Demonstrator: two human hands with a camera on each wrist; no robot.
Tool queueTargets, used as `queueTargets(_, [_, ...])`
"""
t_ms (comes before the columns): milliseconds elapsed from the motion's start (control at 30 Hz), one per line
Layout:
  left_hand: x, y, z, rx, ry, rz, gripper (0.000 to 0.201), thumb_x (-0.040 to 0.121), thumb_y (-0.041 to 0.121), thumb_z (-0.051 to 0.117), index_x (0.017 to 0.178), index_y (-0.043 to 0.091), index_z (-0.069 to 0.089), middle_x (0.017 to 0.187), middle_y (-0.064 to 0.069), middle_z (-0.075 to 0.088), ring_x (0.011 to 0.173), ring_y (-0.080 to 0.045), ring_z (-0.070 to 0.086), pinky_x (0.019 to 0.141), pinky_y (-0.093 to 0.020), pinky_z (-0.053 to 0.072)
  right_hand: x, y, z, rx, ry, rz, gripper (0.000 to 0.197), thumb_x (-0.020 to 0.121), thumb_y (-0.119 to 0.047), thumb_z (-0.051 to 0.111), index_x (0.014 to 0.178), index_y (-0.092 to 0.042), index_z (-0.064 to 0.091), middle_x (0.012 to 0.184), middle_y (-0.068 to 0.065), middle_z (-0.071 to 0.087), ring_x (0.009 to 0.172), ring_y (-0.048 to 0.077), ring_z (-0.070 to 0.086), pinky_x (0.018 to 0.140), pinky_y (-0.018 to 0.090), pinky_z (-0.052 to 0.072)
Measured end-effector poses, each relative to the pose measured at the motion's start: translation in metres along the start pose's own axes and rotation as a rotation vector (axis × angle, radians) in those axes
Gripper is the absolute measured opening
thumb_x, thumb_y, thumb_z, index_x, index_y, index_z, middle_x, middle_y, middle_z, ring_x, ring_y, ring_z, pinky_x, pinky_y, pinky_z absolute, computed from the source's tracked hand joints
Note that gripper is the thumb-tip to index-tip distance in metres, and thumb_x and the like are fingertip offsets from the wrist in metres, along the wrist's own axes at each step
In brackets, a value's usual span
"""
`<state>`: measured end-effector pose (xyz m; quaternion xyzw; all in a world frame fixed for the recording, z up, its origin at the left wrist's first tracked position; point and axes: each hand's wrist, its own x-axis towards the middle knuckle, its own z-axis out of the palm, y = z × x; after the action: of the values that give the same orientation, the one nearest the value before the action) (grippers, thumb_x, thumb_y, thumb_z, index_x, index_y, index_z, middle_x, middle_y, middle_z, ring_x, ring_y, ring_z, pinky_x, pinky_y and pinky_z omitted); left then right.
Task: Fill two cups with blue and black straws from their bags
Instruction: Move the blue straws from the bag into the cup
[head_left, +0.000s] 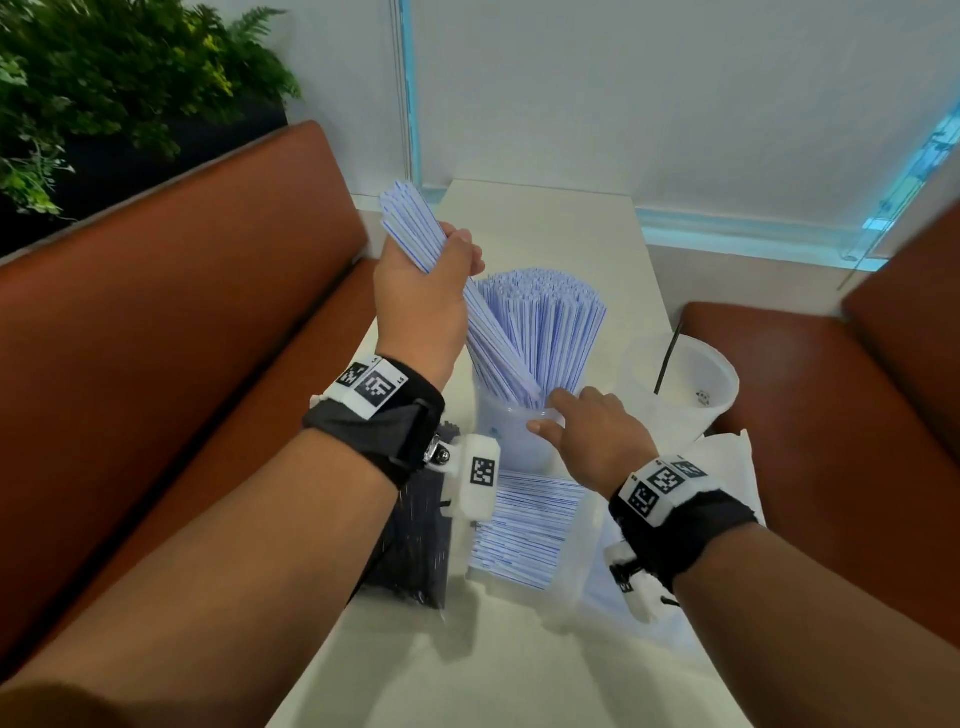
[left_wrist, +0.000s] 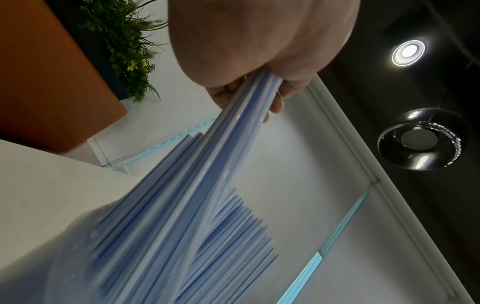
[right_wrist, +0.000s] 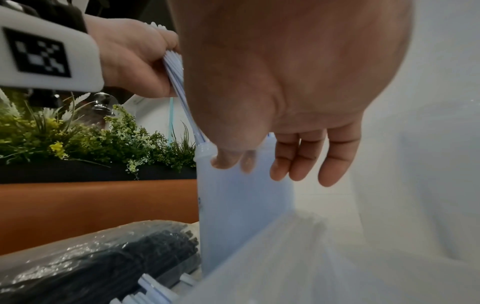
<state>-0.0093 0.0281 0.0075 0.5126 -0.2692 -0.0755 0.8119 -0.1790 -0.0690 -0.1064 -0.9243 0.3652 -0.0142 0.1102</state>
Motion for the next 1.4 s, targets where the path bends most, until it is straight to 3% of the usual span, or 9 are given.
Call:
queueTargets(200, [0.009,-0.01,0.004,0.04,-0.003,0.009,0.007,0.091,0.011,0.063,0.087,0.012,0.057,0.069,0.002,0.063,0.066,-0.017,0.065,0.067,-0.028,0.055,0.001,-0.003,0.002,-0.023,0.009,0.003,0.04,0.099,-0.064,0.031,0.115,-0.029,0.042,0.097,-0.002,0.042,0.093,0.021,0.039,0.072,0.036,0.038])
queueTargets(300, [0.009,-0.025,0.005,0.351,-0.122,0.012,0.013,0.088,0.024,0.067,0.082,0.016,0.059,0.072,0.003,0.065,0.068,-0.01,0.064,0.064,-0.029,0.054,0.0,-0.005,0.001,-0.044,0.003,0.009,0.04,0.1,-0.064,0.031,0.114,-0.028,0.041,0.098,-0.002,0.04,0.091,0.02,0.037,0.071,0.036,0.039])
queueTargets(367, [0.006,-0.038,0.004,0.628,-0.26,0.024,0.02,0.083,0.035,0.067,0.082,0.015,0.062,0.082,-0.004,0.067,0.084,-0.022,0.066,0.075,-0.041,0.056,0.0,-0.007,0.0,-0.055,0.002,0.013,0.039,0.1,-0.063,0.031,0.114,-0.027,0.04,0.099,-0.001,0.042,0.094,0.022,0.041,0.072,0.037,0.04])
queueTargets(533, [-0.005,-0.055,-0.001,0.803,-0.472,-0.015,0.054,0.079,0.039,0.08,0.126,0.019,0.06,0.133,-0.004,0.06,0.129,-0.029,0.051,0.11,-0.047,0.04,-0.003,-0.009,-0.003,-0.058,-0.025,0.011,0.044,0.101,-0.061,0.029,0.124,-0.025,0.041,0.113,0.004,0.049,0.105,0.026,0.047,0.079,0.038,0.045])
queueTargets(700, [0.006,-0.039,0.001,0.683,-0.371,0.104,0.102,0.074,0.059,0.08,0.153,0.024,0.026,0.16,0.0,0.024,0.147,-0.017,0.027,0.121,-0.04,0.028,-0.003,-0.011,-0.006,-0.051,-0.043,0.014,0.042,0.101,-0.061,0.031,0.123,-0.026,0.041,0.114,0.005,0.049,0.106,0.027,0.047,0.081,0.039,0.047])
queueTargets(933, [0.0,-0.047,0.014,1.235,-0.814,0.44,0.066,0.103,0.056,0.039,0.152,0.013,0.039,0.162,-0.009,0.032,0.15,-0.027,0.026,0.122,-0.042,0.019,-0.005,-0.013,-0.009,-0.042,-0.058,0.027,0.045,0.101,-0.061,0.03,0.129,-0.027,0.04,0.121,0.006,0.049,0.112,0.027,0.046,0.086,0.042,0.048])
queueTargets(1067, [0.003,-0.048,0.016,1.214,-0.715,0.556,0.069,0.101,0.061,0.034,0.153,0.015,0.037,0.163,-0.008,0.029,0.151,-0.027,0.024,0.121,-0.048,0.017,-0.005,-0.014,-0.01,-0.056,-0.065,0.028,0.05,0.102,-0.061,0.029,0.136,-0.026,0.038,0.125,0.007,0.049,0.115,0.028,0.046,0.088,0.041,0.048])
queueTargets(1233, [-0.003,-0.051,0.018,1.412,-0.897,0.584,0.061,0.104,0.045,0.039,0.158,0.02,0.026,0.166,-0.005,0.022,0.152,-0.027,0.022,0.121,-0.047,0.021,-0.005,-0.013,-0.011,-0.041,-0.069,0.028,0.045,0.102,-0.061,0.03,0.126,-0.024,0.041,0.119,0.007,0.049,0.112,0.027,0.047,0.08,0.038,0.044])
queueTargets(1400, [-0.006,-0.035,-0.004,1.13,-0.574,0.537,0.077,0.088,0.073,0.048,0.151,0.031,0.037,0.165,-0.004,0.022,0.151,-0.026,0.021,0.119,-0.05,0.023,-0.005,-0.013,-0.01,-0.029,-0.065,0.032,0.048,0.102,-0.061,0.031,0.133,-0.025,0.04,0.126,0.008,0.049,0.116,0.028,0.047,0.086,0.041,0.048])
